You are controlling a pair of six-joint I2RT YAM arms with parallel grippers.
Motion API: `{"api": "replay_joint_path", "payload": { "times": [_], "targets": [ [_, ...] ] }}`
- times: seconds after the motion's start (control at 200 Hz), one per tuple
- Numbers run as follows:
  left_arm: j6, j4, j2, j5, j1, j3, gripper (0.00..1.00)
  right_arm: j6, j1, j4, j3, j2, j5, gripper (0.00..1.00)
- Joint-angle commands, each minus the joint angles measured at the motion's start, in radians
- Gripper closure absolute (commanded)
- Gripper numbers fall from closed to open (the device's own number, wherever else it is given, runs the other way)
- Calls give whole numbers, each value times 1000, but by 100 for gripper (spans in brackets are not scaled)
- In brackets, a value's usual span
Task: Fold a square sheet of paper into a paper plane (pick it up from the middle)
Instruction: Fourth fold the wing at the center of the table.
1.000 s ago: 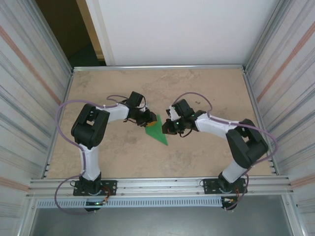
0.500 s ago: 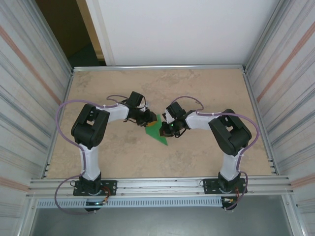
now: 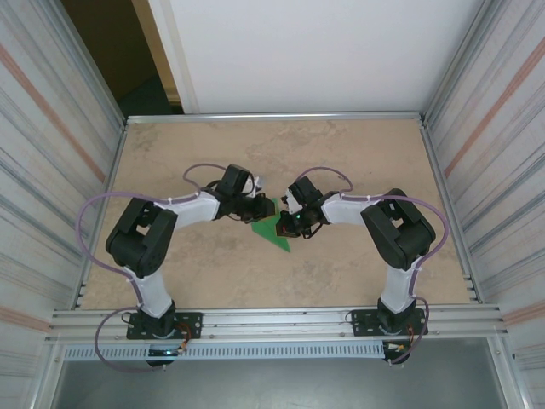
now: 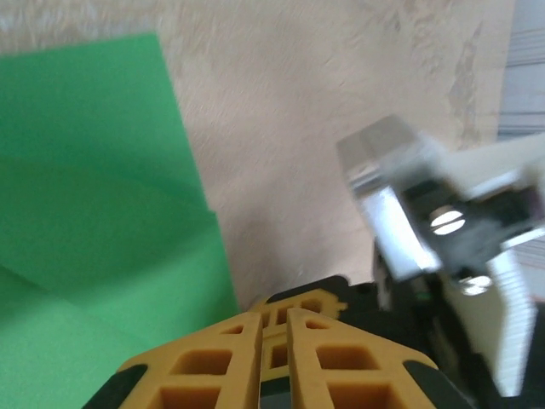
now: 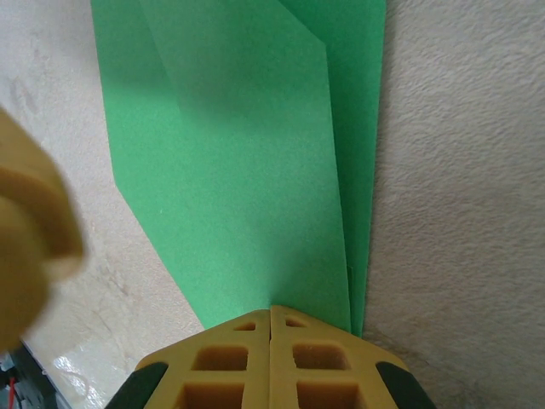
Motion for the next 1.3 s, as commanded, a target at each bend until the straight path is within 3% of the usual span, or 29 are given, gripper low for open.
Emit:
{"api": "replay_joint_path", "payload": {
  "times": [0.0,0.481,0.997,1.298],
  "targets": [
    [6,38,22,-12,-6,-17,84,8,-3,-78,-33,56,45,97],
    [10,27,137,-12,12,10,82,10,-11,-127,-39,81,67,98],
    [130,-206,276,-58,261,219,79,-6,-34,-167,-79,82,86,98],
    [127,-205,197,-31,304,246,78,58,-33,-72,-48,0,11,93]
  ]
}}
